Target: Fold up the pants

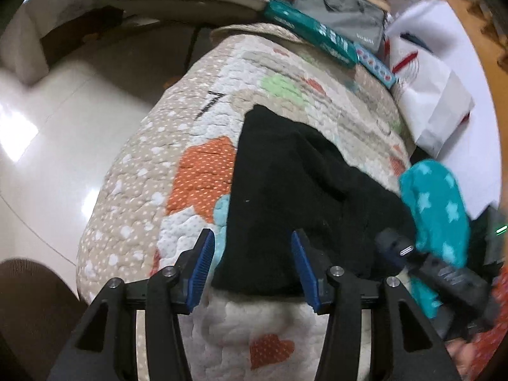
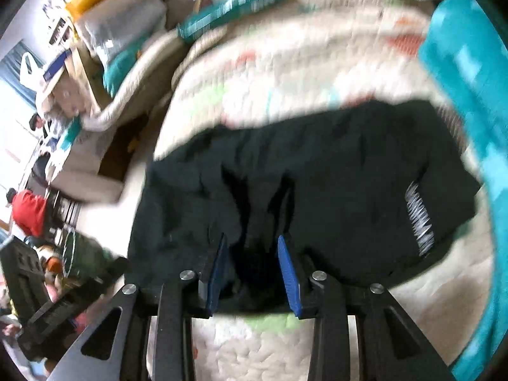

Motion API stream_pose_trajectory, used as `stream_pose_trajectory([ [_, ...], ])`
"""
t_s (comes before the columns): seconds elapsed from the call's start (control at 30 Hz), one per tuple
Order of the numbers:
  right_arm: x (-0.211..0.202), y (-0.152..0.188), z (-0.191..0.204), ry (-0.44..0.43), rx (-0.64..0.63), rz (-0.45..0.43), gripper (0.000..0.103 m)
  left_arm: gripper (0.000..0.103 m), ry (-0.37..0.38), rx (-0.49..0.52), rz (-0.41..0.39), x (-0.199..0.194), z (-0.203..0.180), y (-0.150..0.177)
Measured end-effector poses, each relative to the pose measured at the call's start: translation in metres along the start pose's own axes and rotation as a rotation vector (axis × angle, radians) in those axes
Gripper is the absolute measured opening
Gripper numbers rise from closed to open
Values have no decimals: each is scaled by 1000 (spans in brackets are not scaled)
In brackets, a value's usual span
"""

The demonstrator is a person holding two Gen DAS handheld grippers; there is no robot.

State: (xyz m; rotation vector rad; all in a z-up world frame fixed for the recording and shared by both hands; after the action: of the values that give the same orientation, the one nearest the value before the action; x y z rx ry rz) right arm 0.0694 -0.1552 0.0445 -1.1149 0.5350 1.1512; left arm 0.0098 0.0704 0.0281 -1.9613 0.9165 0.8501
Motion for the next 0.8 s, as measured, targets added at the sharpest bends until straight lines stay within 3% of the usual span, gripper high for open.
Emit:
stream_pose_trajectory([
  [0.1, 0, -13, 10, -126, -26, -10, 38, 49, -23, 12, 62, 23, -2, 1],
  [0.23, 40, -25, 24, -290, -23, 113, 38, 51, -16, -15, 70, 34, 4, 6],
  [0.33, 72, -36, 8, -194, 50, 124, 37, 52, -19, -5, 73, 34, 2, 6],
  [0.4, 75, -41, -15, -144, 149, 77, 25, 55, -5, -2, 79, 33, 3, 6],
  [0.43, 70, -42, -24, -117, 202, 51, 26, 55, 0, -3, 84, 32, 4, 6],
  [0.47, 56, -41, -35, -19, 253, 5, 35, 55, 3, -6, 90, 31, 5, 5],
  [0.5, 44, -41, -43, -5, 279, -29, 36, 55, 10, -18, 101, 29, 7, 4],
  [0.63, -7, -34, -74, 13, 350, -75, 48, 55, 25, -24, 106, 18, 7, -5],
  [0.7, -38, -22, -95, -15, 400, -118, 56, 55, 15, 20, 91, 11, -4, -14],
  [0.8, -72, 2, -112, -21, 436, -182, 58, 55, 1, 133, 66, 4, -35, -32],
])
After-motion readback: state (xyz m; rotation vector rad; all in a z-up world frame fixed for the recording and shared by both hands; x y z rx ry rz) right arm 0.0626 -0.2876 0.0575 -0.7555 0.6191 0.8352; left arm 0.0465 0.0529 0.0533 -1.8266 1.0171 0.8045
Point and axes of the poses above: each gripper's, at about its wrist camera, not at the fingertips, and x roughly the way its jaws point, z to its left, y to its underside, the point moved 1 cm from there along x, roughly the way its jaws point, and after that the axes turned 4 degrees about z, right-handed, at the moved point
